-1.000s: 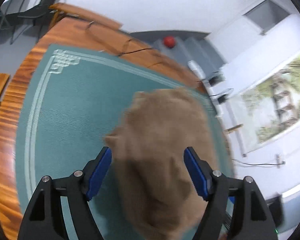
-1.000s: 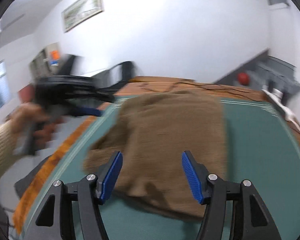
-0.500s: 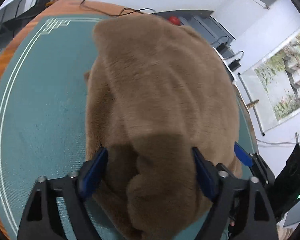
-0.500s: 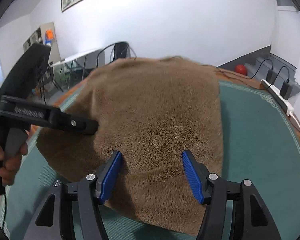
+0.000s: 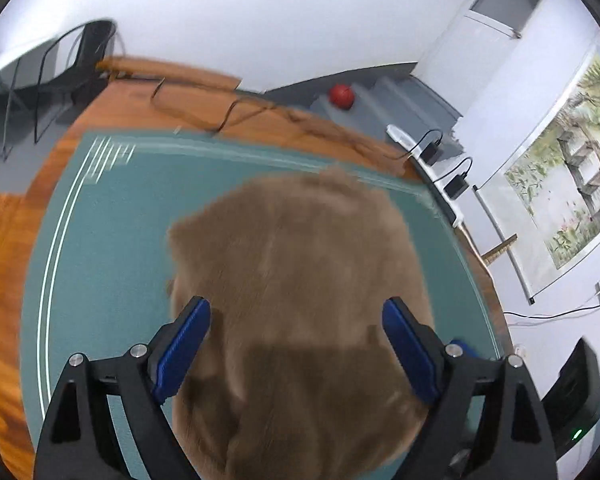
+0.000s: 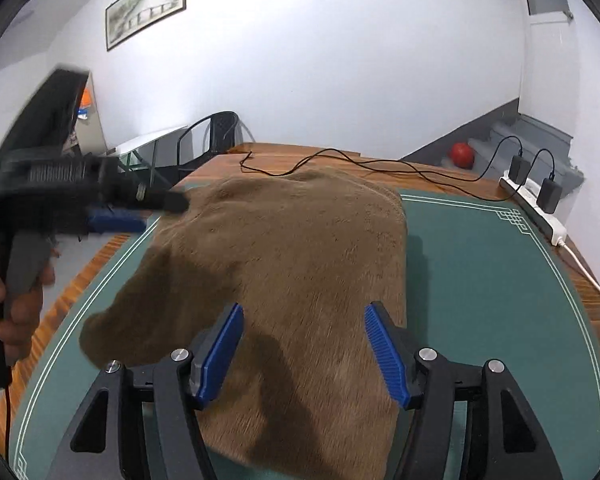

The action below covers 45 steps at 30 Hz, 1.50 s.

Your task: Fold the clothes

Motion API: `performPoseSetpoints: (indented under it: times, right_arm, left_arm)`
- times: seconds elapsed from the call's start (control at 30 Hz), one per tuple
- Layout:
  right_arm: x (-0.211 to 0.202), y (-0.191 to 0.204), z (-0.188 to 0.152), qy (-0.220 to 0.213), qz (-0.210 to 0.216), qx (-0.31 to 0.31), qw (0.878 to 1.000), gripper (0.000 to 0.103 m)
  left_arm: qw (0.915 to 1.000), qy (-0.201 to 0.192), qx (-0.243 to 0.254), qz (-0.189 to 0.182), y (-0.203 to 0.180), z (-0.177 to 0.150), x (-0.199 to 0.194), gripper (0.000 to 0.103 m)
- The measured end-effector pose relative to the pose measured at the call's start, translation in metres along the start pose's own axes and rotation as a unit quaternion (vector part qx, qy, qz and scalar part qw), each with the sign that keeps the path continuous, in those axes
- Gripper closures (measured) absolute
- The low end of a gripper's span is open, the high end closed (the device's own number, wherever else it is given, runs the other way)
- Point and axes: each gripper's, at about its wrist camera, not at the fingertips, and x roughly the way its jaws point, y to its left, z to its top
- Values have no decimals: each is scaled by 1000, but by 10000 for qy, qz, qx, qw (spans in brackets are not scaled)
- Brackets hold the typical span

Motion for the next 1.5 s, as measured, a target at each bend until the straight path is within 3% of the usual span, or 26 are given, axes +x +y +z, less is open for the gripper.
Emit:
performPoseSetpoints:
  times: [0.23, 0.4, 0.63, 0.77, 0.83, 0.9, 1.0, 1.1, 1.27, 1.43, 1.5]
  right_arm:
    - [46, 6, 1, 453, -9, -215, 9987, 35]
    - [66, 3, -8, 516, 147, -115, 9985, 31]
    - [69, 12, -17, 295, -21, -324, 9990, 30]
    - [67, 21, -22, 130, -247, -482, 9984, 29]
    - [66, 23, -22, 133, -267, -524, 9982, 29]
    - [63, 21, -14, 400, -203, -506, 9977, 26]
    - [51, 15, -4, 899, -144, -348, 9952, 14]
    - [29, 9, -9, 994, -184, -166, 9947, 10]
    - [-11, -8, -52, 1203, -322, -15, 9922, 9]
    - [-47, -22, -111, 1715, -302, 25, 9847, 10]
    - [-57, -29, -120, 1728, -329, 127, 9843, 9]
  left_arm:
    - [9986, 383, 126, 330, 13, 9, 49, 11]
    - [9960, 675, 148, 572, 24, 9, 85, 3]
    - [9974, 338, 274, 574, 23, -7, 90, 0]
    - [9973, 336, 267, 588, 24, -4, 93, 0]
    - [9971, 376, 245, 622, 23, -3, 90, 0]
    - [9959, 437, 124, 780, 21, -1, 81, 0]
    - [9932, 434, -275, 1044, 18, -8, 57, 0]
    - [9943, 377, -522, 853, 13, -23, 32, 0]
    - [9921, 154, -382, 1181, -13, -70, -11, 0]
    - [9888, 214, -248, 1457, -40, -117, -30, 0]
    - [9877, 244, -241, 1526, -49, -134, -35, 0]
